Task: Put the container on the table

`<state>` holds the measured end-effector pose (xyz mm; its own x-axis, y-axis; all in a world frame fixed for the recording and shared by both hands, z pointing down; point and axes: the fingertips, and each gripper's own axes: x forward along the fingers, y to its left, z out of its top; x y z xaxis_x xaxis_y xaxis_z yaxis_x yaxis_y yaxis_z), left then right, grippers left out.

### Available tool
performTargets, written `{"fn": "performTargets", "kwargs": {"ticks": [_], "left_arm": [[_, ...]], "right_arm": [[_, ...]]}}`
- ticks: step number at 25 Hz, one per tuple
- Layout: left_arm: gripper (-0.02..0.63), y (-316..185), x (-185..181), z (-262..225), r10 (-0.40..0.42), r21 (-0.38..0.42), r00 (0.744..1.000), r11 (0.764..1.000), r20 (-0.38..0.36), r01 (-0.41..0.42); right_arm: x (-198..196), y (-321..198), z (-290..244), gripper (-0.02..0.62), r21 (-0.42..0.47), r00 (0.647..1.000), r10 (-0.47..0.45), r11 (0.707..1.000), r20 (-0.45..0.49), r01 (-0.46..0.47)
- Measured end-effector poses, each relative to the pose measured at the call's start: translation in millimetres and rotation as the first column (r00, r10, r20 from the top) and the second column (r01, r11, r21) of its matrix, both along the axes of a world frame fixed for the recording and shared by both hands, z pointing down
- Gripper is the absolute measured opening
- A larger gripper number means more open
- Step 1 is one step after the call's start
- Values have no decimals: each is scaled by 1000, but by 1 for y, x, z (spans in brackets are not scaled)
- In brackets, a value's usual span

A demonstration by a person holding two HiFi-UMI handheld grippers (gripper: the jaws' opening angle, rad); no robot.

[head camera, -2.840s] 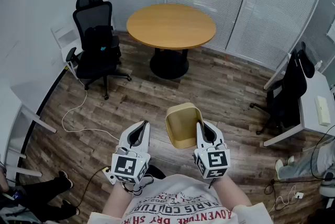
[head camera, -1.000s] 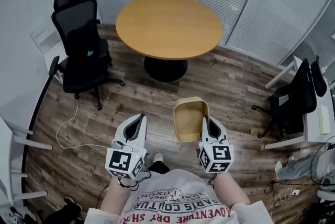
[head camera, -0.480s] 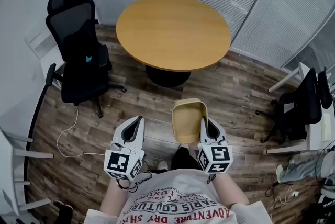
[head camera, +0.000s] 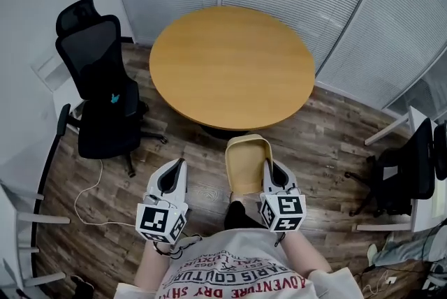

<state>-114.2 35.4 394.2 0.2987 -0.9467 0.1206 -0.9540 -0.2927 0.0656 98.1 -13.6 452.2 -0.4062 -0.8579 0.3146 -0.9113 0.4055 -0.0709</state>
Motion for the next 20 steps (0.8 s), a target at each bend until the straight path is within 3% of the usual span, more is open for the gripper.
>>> {"fn": "performTargets", "kwargs": {"ticks": [7, 12, 20], "left_arm": [[-3, -121, 32, -8, -11, -4, 1000, 1000, 13, 11], [-3, -179, 50, 1, 7, -33, 1000, 999, 14, -7], [-3, -262, 39, 8, 41, -43, 999, 998, 20, -40]], "right_arm": [[26, -120, -1, 14, -26, 999, -35, 999, 27, 36], [36, -182, 8, 12, -70, 998, -33, 997, 46, 36], [17, -254, 24, 14, -117, 999, -28, 993, 38, 32]]}}
